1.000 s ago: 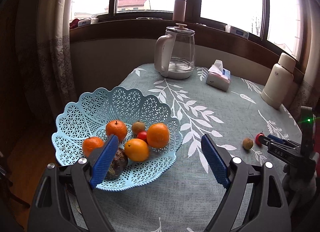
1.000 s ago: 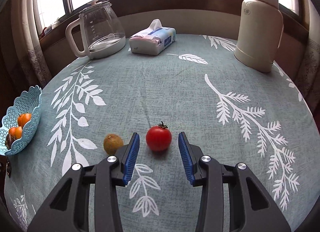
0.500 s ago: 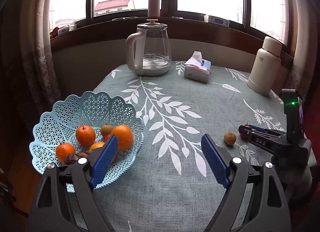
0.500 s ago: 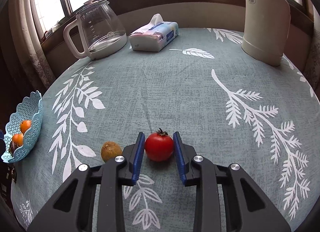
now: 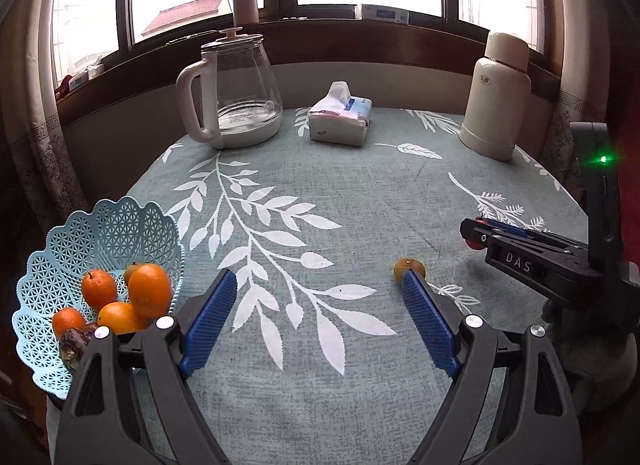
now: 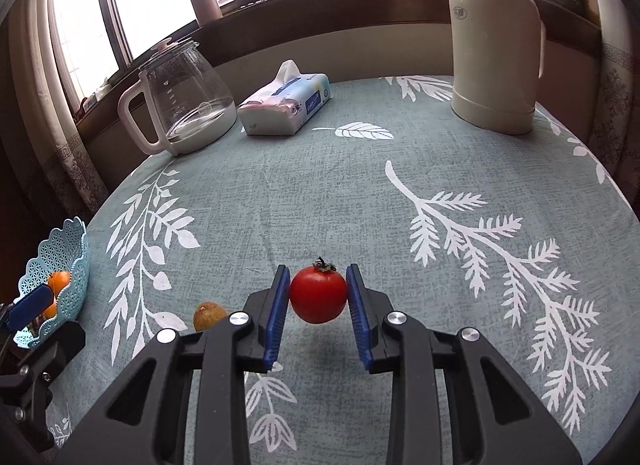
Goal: Organize fruits
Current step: 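Grasp the brown round fruit with the left tool while the right tool holds the tomato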
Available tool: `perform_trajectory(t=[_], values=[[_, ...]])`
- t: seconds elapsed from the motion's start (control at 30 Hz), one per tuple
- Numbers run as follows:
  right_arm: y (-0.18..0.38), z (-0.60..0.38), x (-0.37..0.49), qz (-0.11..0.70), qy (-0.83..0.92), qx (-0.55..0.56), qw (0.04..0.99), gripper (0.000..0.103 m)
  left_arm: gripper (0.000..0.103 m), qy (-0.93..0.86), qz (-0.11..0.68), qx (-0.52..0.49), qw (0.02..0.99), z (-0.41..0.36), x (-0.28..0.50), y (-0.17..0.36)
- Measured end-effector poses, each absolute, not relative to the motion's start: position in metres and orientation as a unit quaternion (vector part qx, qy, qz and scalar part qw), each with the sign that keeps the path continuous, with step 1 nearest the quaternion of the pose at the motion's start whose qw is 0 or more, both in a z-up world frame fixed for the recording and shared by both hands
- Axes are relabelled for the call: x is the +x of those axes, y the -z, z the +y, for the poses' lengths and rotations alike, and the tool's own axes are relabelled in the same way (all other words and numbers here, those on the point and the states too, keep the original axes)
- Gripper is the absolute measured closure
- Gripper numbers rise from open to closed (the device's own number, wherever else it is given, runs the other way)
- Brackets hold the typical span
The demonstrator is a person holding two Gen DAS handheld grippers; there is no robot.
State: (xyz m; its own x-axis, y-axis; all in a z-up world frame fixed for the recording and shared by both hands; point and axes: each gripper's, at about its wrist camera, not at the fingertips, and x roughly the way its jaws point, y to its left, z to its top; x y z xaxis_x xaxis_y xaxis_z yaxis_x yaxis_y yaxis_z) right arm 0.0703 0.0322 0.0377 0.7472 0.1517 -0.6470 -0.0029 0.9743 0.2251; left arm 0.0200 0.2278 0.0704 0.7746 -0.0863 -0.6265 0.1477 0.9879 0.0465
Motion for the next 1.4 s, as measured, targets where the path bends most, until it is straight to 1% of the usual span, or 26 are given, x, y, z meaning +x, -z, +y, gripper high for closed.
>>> perform_trajectory(t=[0.43, 0.5, 0.57, 0.6, 0.67, 0.73, 0.9, 0.97, 1.03, 1.1, 1.17, 1.4], values=[[-0.034, 0.019, 0.075, 0.361, -0.020, 0.121, 0.924, 0.074, 0.017, 0.102, 0.364, 0.067, 0.923, 0.197, 0.041, -0.041], [-0.033, 0.017, 0.076, 0.363, -0.015, 0.123, 0.924, 0.074, 0.019, 0.112, 0.369, 0.066, 0.920, 0.192, 0.045, -0.037], [-0.033, 0.014, 0.076, 0.364, -0.009, 0.126, 0.923, 0.074, 0.027, 0.119, 0.376, 0.066, 0.916, 0.188, 0.051, -0.033], [-0.032, 0.013, 0.077, 0.364, -0.007, 0.128, 0.923, 0.074, 0.028, 0.124, 0.382, 0.065, 0.913, 0.186, 0.054, -0.031], [-0.032, 0.011, 0.077, 0.364, -0.004, 0.130, 0.922, 0.074, 0.036, 0.134, 0.393, 0.061, 0.908, 0.182, 0.059, -0.025], [-0.032, 0.010, 0.077, 0.365, -0.003, 0.131, 0.922, 0.074, 0.041, 0.142, 0.402, 0.057, 0.903, 0.179, 0.064, -0.021], [-0.030, 0.011, 0.078, 0.366, -0.004, 0.130, 0.921, 0.074, 0.049, 0.155, 0.406, 0.053, 0.899, 0.174, 0.071, -0.017], [-0.030, 0.011, 0.078, 0.366, -0.005, 0.131, 0.921, 0.074, 0.059, 0.161, 0.411, 0.052, 0.896, 0.172, 0.073, -0.015], [-0.030, 0.011, 0.079, 0.367, -0.005, 0.131, 0.921, 0.074, 0.062, 0.166, 0.413, 0.049, 0.894, 0.172, 0.075, -0.013], [-0.029, 0.011, 0.079, 0.367, -0.005, 0.131, 0.921, 0.074, 0.067, 0.173, 0.412, 0.049, 0.893, 0.171, 0.075, -0.014], [-0.029, 0.011, 0.079, 0.367, -0.006, 0.130, 0.921, 0.074, 0.075, 0.182, 0.411, 0.047, 0.892, 0.170, 0.075, -0.013], [-0.029, 0.011, 0.077, 0.363, -0.009, 0.132, 0.923, 0.074, 0.075, 0.185, 0.408, 0.039, 0.893, 0.173, 0.071, -0.015]])
